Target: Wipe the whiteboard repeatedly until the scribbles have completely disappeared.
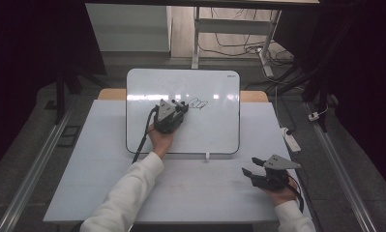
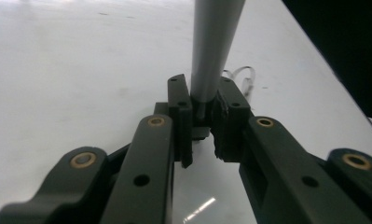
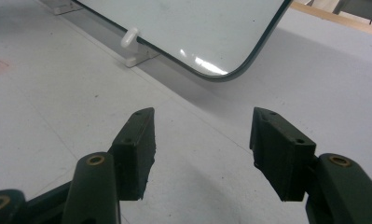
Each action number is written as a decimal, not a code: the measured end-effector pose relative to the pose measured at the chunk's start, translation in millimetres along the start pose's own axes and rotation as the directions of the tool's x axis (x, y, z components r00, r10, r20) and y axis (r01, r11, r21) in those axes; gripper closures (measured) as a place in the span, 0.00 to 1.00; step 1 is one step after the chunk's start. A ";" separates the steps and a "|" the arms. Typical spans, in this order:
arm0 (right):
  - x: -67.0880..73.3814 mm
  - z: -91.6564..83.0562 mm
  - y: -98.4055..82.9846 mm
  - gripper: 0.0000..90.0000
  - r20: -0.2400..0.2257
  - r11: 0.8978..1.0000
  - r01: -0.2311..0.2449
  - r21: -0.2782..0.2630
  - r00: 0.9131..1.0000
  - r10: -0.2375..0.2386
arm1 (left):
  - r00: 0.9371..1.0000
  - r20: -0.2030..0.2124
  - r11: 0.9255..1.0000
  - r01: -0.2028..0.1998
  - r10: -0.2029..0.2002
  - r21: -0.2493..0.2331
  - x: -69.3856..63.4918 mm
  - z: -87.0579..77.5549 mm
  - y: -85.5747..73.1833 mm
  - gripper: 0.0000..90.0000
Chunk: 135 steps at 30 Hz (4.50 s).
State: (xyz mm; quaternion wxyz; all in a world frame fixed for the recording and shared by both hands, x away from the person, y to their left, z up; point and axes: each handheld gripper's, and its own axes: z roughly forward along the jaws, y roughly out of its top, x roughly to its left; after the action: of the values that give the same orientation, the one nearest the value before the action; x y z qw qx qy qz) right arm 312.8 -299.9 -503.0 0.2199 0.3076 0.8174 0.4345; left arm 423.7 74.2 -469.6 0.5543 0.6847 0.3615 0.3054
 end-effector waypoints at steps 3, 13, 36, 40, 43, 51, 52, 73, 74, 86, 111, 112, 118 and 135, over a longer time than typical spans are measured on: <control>-1.0 0.9 -0.7 0.45 -0.004 1.000 -0.006 0.003 1.000 0.006 | 1.000 -0.013 1.000 -0.003 0.003 0.006 8.2 -6.7 -1.3 0.87; 1.0 -0.9 0.9 0.45 -0.003 1.000 -0.002 -0.005 1.000 0.002 | 0.999 0.006 0.998 0.053 -0.053 -0.022 -1.5 10.3 5.3 0.88; -0.2 -2.3 0.3 0.45 -0.001 1.000 -0.006 -0.006 1.000 0.006 | 0.997 0.075 1.000 -0.024 0.024 0.004 -44.6 34.0 4.3 0.88; -0.9 -1.8 -0.9 0.45 -0.003 1.000 -0.006 -0.002 1.000 0.006 | 1.000 0.010 1.000 0.018 -0.018 -0.015 -11.3 17.0 7.1 0.87; -0.4 -1.9 -0.8 0.45 -0.004 1.000 -0.005 -0.005 1.000 0.005 | 0.999 -0.029 0.999 0.031 -0.031 -0.024 2.7 7.6 7.7 0.88; 2.5 -0.5 1.1 0.45 -0.005 1.000 0.000 -0.006 1.000 0.000 | 1.000 0.023 1.000 0.006 -0.006 -0.009 -23.3 16.1 -0.2 0.88; 2.3 -0.5 1.1 0.45 -0.005 1.000 0.000 -0.003 1.000 0.000 | 1.000 0.023 1.000 0.006 -0.006 -0.009 -23.3 16.1 -0.2 0.88; 1.3 0.6 -0.9 0.45 -0.011 1.000 -0.005 0.003 1.000 0.005 | 0.997 -0.006 0.995 0.081 -0.081 -0.065 -3.9 25.6 13.9 0.88; 1.5 1.0 -0.9 0.45 -0.012 1.000 -0.004 0.004 1.000 0.004 | 0.996 0.009 0.994 0.086 -0.085 -0.067 -10.0 30.3 13.7 0.87; -0.1 -0.4 -2.0 0.45 -0.009 1.000 -0.003 0.005 1.000 0.003 | 0.996 0.050 0.996 0.073 -0.070 -0.045 -21.3 40.2 19.1 0.88; 2.3 -1.6 -0.3 0.44 -0.006 1.000 -0.002 0.001 1.000 0.002 | 0.997 0.070 0.999 0.026 -0.024 -0.037 -37.1 53.7 23.5 0.88; 1.8 -2.1 -0.5 0.44 -0.005 1.000 -0.002 -0.002 1.000 0.002 | 0.997 0.070 0.999 0.026 -0.024 -0.037 -37.1 53.7 23.5 0.87; 0.6 -2.3 -1.3 0.44 -0.004 1.000 -0.005 -0.002 1.000 0.005 | 0.998 -0.012 0.997 0.061 -0.062 -0.055 5.5 30.9 28.6 0.87; 1.2 -2.5 -0.8 0.44 -0.006 1.000 -0.002 -0.004 1.000 0.002 | 0.999 0.010 0.998 0.041 -0.040 -0.048 -9.5 36.6 24.6 0.87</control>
State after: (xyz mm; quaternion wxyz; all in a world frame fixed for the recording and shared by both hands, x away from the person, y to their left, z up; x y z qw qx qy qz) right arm 310.1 -300.8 -502.4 0.2176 0.3069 0.8170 0.4371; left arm 452.2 43.5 -452.9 0.5785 0.6649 0.3652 0.2997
